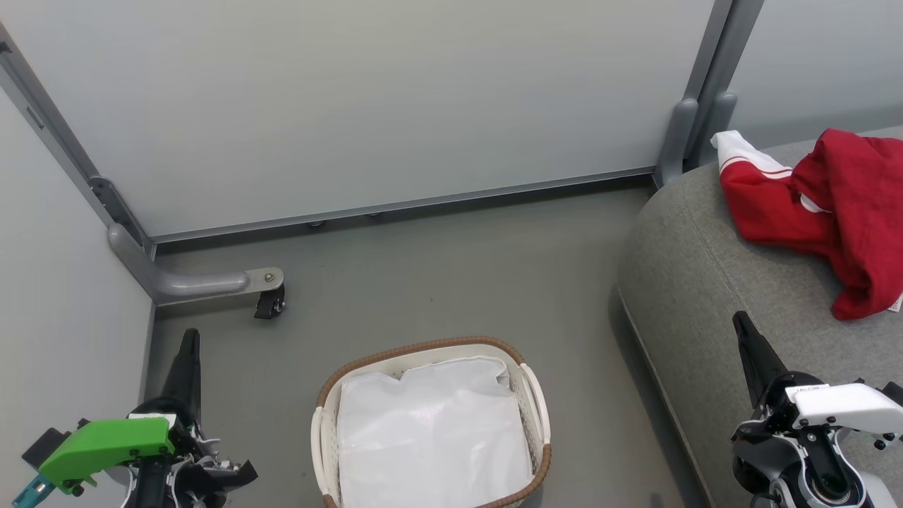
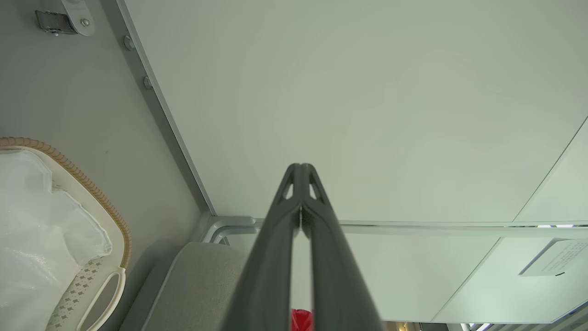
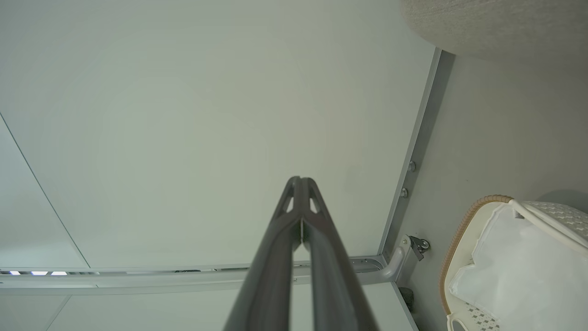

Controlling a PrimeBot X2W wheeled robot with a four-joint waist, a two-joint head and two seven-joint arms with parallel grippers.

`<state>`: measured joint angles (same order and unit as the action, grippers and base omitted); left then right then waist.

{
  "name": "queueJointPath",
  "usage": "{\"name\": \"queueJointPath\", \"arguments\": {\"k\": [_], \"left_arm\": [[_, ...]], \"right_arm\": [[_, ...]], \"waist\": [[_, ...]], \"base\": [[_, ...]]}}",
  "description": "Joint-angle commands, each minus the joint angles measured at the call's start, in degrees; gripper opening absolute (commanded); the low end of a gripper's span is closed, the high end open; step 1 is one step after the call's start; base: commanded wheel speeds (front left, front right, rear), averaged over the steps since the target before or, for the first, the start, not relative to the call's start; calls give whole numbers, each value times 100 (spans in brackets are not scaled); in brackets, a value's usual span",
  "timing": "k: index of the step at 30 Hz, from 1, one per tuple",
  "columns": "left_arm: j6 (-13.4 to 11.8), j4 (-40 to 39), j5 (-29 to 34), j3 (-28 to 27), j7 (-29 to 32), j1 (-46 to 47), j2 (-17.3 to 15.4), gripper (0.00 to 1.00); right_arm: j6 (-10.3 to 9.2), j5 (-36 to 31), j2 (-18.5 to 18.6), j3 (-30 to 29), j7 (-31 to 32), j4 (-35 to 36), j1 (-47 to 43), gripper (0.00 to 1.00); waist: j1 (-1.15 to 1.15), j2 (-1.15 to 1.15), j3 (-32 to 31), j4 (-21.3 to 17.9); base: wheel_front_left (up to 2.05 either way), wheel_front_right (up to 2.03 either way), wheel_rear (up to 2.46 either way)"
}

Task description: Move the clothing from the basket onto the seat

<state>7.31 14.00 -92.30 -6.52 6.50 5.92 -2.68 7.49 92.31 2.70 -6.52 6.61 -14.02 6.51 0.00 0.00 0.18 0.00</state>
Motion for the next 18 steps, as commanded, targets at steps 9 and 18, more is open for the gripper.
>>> {"name": "queueJointPath", "arguments": {"k": [9, 18], "left_arm": [[32, -8, -20, -13, 29, 58, -38, 0], [32, -9, -20, -13, 29, 58, -38, 0]], "right_arm": [[0, 19, 34, -14, 9, 19, -62, 0], [0, 19, 34, -14, 8, 19, -62, 0]], "waist": [[0, 0, 0, 0], [0, 0, 0, 0]], "base": [[0, 0, 0], [0, 0, 0]]}}
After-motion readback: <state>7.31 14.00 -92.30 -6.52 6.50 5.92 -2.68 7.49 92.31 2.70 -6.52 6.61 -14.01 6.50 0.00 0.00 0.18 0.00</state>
